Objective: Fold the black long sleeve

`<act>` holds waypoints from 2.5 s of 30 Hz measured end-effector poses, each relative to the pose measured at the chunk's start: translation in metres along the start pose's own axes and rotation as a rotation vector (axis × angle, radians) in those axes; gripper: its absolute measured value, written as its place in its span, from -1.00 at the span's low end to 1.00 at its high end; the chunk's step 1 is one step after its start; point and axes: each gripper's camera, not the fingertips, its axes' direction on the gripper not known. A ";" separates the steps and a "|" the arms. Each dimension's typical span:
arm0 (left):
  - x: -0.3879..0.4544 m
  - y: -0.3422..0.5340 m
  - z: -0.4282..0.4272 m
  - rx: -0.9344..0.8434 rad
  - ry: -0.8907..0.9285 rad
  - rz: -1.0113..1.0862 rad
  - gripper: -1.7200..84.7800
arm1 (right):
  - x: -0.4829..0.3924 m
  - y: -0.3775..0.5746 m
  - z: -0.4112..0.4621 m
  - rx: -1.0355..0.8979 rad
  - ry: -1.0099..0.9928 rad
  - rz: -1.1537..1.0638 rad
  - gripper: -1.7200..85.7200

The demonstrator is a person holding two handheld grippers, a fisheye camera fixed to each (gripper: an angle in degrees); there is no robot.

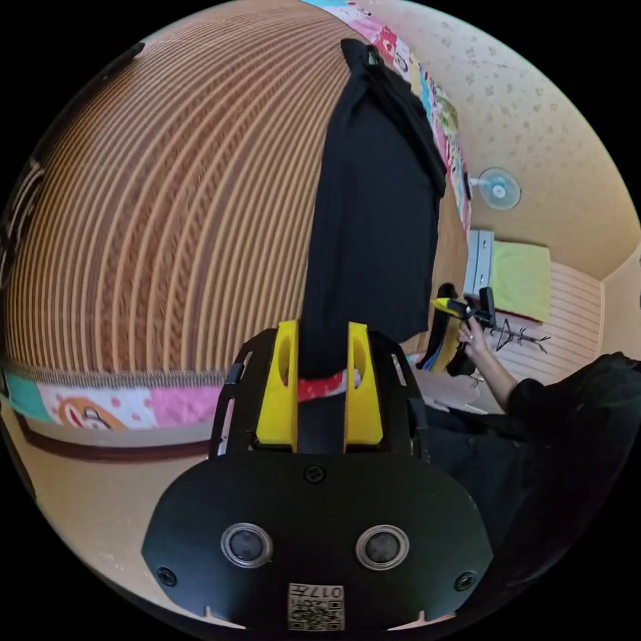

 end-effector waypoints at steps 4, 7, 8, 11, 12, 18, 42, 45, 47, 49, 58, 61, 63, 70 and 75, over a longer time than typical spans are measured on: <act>0.005 0.013 0.004 -0.006 -0.031 -0.074 -0.77 | 0.014 0.018 0.000 -0.053 0.034 -0.014 -0.70; 0.006 0.010 -0.003 0.005 0.023 -0.036 -0.82 | 0.009 0.020 0.003 -0.093 0.088 -0.086 -0.73; 0.008 0.011 -0.005 0.000 -0.007 -0.019 -0.83 | 0.006 0.020 0.000 -0.097 0.117 -0.097 -0.75; 0.005 0.021 -0.017 -0.001 0.016 0.014 -0.85 | 0.003 0.030 -0.004 -0.161 0.128 -0.165 -0.85; 0.002 0.026 -0.021 0.008 0.044 0.011 -0.85 | 0.004 0.040 -0.008 -0.189 0.094 -0.194 -0.87; -0.043 0.118 -0.029 -0.036 0.248 -0.159 -0.85 | 0.059 0.149 -0.041 -0.280 -0.218 -0.061 -0.90; -0.043 -0.186 -0.038 0.589 0.595 -0.177 -0.77 | 0.094 -0.105 -0.174 0.751 -1.048 0.112 -0.94; -0.017 -0.134 -0.053 0.730 0.455 -0.060 -0.73 | 0.024 -0.094 -0.173 0.608 -0.786 -0.045 -0.95; -0.011 -0.077 -0.059 0.784 0.271 -0.072 -0.70 | -0.023 -0.081 -0.163 0.511 -0.527 -0.143 -0.95; -0.017 -0.043 -0.051 0.752 0.173 -0.126 -0.67 | -0.061 -0.061 -0.140 0.451 -0.316 -0.206 -0.95; -0.048 0.029 0.058 0.588 0.326 -0.372 -0.69 | -0.041 -0.038 -0.069 0.416 -0.443 -0.079 -0.95; -0.025 0.024 0.063 0.636 0.347 -0.407 -0.79 | -0.035 -0.031 -0.062 0.427 -0.449 -0.058 -0.95; 0.009 0.019 0.052 0.705 0.396 -0.290 -0.82 | -0.035 -0.024 -0.062 0.428 -0.405 -0.067 -0.95; 0.278 -0.013 0.088 0.511 0.195 0.515 -0.84 | -0.001 0.011 -0.066 0.461 -0.384 -0.017 -0.95; 0.369 -0.019 0.224 0.098 0.172 0.744 -0.79 | 0.056 0.060 -0.094 0.621 -0.465 0.075 -0.94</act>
